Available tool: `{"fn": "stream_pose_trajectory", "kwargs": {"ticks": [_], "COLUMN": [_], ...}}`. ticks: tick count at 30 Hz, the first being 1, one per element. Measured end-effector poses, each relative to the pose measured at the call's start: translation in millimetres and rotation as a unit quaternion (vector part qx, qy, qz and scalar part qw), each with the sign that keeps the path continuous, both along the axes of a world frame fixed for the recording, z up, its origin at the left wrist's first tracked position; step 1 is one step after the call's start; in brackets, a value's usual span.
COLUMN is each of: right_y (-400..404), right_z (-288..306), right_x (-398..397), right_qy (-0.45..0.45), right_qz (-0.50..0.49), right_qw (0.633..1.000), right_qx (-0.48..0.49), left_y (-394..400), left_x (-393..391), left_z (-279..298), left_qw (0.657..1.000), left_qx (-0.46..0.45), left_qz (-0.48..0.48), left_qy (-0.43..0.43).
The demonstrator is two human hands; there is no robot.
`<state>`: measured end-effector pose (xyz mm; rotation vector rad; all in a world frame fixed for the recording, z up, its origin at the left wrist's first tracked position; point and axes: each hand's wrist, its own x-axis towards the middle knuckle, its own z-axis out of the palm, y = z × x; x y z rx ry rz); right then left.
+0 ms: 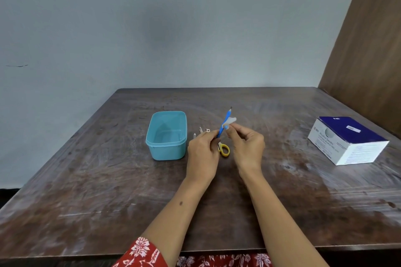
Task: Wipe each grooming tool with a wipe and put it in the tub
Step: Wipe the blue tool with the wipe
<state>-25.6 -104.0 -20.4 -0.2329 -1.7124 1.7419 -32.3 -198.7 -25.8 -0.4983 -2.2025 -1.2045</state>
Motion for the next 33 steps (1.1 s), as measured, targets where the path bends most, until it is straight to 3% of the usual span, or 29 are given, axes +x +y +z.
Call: {"fn": "stream_pose_trajectory", "kwargs": {"ticks": [10,14,28,33], "right_y": [2,1,1,-3], "right_z": [4,8,8,12], "right_x": [3,6,8,11], "right_qy": [0.018,0.029,0.002,0.000], "right_qz": [-0.052,-0.053,0.021,0.139], "right_qw": [0.998,0.998,1.000,0.990], "right_qx": [0.002,-0.018,0.010,-0.032], "left_y": [0,-1,-2,-4], "left_x": [4,0,-4,-5], "left_z": [1,-1,-3,-3], "left_qw": [0.999,0.996,0.992,0.990], "left_qx": [0.003,0.061,0.077,0.102], "left_qz": [-0.034,-0.008,-0.012,-0.008], "left_qy": [-0.022,-0.059,-0.096,-0.101]}}
